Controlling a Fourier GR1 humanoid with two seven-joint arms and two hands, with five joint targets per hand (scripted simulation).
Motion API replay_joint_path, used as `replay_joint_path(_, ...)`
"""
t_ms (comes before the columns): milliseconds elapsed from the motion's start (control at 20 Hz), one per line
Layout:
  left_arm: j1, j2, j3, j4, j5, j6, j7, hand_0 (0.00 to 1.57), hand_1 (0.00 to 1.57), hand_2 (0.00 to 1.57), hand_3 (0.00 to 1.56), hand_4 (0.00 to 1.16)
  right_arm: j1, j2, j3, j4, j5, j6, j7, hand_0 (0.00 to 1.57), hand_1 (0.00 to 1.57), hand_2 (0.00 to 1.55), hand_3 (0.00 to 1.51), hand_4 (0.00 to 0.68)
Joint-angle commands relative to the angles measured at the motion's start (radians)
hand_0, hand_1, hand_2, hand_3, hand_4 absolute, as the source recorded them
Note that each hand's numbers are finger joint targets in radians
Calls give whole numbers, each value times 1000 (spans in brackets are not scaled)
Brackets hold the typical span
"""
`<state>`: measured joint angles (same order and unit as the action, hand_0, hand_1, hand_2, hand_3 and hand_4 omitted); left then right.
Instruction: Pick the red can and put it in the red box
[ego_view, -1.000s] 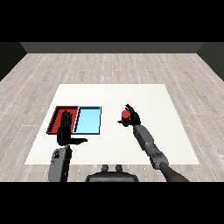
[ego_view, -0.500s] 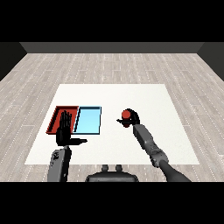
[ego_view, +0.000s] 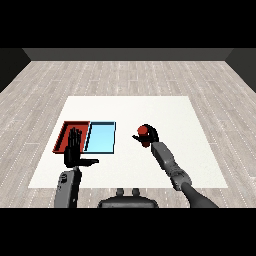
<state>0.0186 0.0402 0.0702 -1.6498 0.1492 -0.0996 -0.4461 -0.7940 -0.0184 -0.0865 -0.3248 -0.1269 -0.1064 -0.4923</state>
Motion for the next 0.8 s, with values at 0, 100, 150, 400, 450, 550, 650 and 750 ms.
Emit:
replay_joint_path(0, 2, -7, -5, 29, -5, -6, -26, 0, 0, 0, 0, 0, -47, 17, 12, 11, -15, -43, -27, 1530, 1530, 1471, 1399, 578)
replay_joint_path(100, 20, 28, 29, 4, 39, -46, -11, 0, 0, 0, 0, 0, 22, -15, 10, -118, 3, -8, 34, 1529, 1529, 1470, 1395, 580)
replay_joint_path(150, 18, -9, -20, 10, -23, -2, -23, 0, 0, 0, 0, 0, -5, 17, 7, -66, -22, -37, -62, 1539, 1539, 1469, 1388, 581)
replay_joint_path(400, 49, -8, -31, -5, -11, -31, -37, 0, 0, 0, 0, 0, 125, -24, 29, -337, -15, -8, 32, 1543, 1543, 1459, 1381, 582)
replay_joint_path(450, 40, 1, -22, -36, -6, -14, 17, 0, 0, 0, 0, 0, 101, -23, 35, -406, -21, -34, 112, 1543, 1543, 1459, 1381, 582)
replay_joint_path(550, -14, 8, -22, 1, -33, -1, 12, 0, 0, 0, 0, 0, 78, -24, 20, -356, -11, -27, 27, 1515, 1515, 1460, 1383, 608)
replay_joint_path(650, -30, -34, -67, 52, -90, 33, -26, 0, 0, 0, 0, 0, 129, -17, 58, -514, -4, -54, 135, 1515, 1515, 1460, 1383, 608)
replay_joint_path(750, -4, -32, -101, -58, -90, 33, 42, 0, 0, 0, 0, 0, 193, -45, 75, -690, -24, -29, 184, 1538, 1538, 1469, 1398, 623)
